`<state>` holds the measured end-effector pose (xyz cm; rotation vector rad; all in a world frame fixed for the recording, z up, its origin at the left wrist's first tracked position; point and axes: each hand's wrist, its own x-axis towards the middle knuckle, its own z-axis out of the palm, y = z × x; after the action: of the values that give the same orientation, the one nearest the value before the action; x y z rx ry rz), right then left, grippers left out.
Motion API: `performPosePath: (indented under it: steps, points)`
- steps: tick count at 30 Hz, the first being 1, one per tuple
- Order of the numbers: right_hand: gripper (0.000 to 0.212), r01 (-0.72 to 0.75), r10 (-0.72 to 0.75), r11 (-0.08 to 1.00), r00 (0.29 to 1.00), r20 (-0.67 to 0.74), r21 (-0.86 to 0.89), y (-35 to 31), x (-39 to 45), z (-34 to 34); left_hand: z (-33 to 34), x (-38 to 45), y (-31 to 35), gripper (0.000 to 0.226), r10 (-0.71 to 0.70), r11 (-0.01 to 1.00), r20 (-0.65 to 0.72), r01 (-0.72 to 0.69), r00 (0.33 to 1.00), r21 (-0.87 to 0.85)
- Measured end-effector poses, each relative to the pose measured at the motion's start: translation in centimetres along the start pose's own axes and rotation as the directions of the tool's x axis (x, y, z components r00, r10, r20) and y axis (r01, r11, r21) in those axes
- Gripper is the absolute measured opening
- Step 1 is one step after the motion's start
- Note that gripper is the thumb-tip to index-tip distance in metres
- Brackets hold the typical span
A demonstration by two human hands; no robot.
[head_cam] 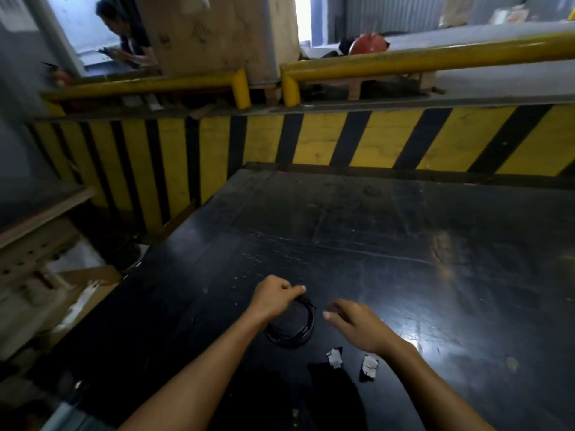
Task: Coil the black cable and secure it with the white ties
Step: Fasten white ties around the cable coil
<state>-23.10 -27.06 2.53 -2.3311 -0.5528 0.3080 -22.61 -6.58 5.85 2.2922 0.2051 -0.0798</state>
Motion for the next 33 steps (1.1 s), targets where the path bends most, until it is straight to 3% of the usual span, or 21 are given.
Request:
performPosePath:
  steps: [3, 5, 8, 12, 15, 16, 19, 22, 28, 33]
  points:
    - [0.010, -0.093, 0.108, 0.970, 0.992, 0.057, -0.224, 1.9, 0.5, 1.5, -1.0, 0.2, -0.6, 0.056, 0.006, 0.999, -0.055, -0.004, 0.998, 0.038]
    - [0.027, -0.150, 0.184, 0.942, 0.979, 0.089, -0.301, 2.9, 0.5, 3.0, -1.1, 0.2, -0.7, 0.040, 0.015, 0.997, -0.062, -0.010, 0.998, 0.082]
    - [0.036, -0.137, 0.222, 0.901, 0.960, 0.168, -0.411, 3.6, 0.3, 5.1, -0.9, 0.3, -0.5, 0.016, 0.019, 0.994, -0.039, -0.014, 0.999, 0.110]
    - [0.032, -0.165, 0.243, 0.904, 0.957, 0.158, -0.395, 3.9, 0.3, 6.5, -1.1, 1.0, 0.5, 0.014, 0.039, 0.990, -0.039, -0.033, 0.998, 0.136]
    - [0.020, -0.207, 0.239, 0.943, 0.966, 0.097, -0.261, 3.3, -0.1, 5.4, -1.1, 1.8, 1.4, 0.014, 0.052, 0.988, 0.002, -0.052, 0.999, 0.147]
    - [0.009, -0.200, 0.211, 0.965, 0.976, 0.049, -0.168, 2.9, -0.1, 4.4, -1.1, 2.1, 1.8, 0.013, 0.063, 0.987, 0.026, -0.066, 0.998, 0.146]
    - [0.032, -0.116, 0.121, 0.992, 0.981, -0.151, 0.038, 2.3, 0.6, -0.7, -1.2, 3.0, 3.4, 0.012, 0.132, 0.979, 0.106, -0.147, 0.986, 0.142]
    - [0.021, 0.016, 0.014, 0.993, 0.965, -0.260, 0.113, 0.4, 0.3, -8.1, -1.5, 3.8, 6.2, 0.012, 0.230, 0.968, 0.171, -0.244, 0.958, 0.065]
    - [0.009, 0.185, -0.178, 0.982, 0.971, -0.162, 0.028, -3.4, -2.3, -18.4, -2.7, 3.7, 14.3, 0.023, 0.442, 0.896, 0.315, -0.432, 0.840, -0.105]
    - [0.010, 0.265, -0.302, 0.942, 0.937, -0.176, -0.205, -5.0, -3.7, -21.7, -3.1, 2.8, 18.4, 0.017, 0.478, 0.877, 0.403, -0.402, 0.780, -0.262]
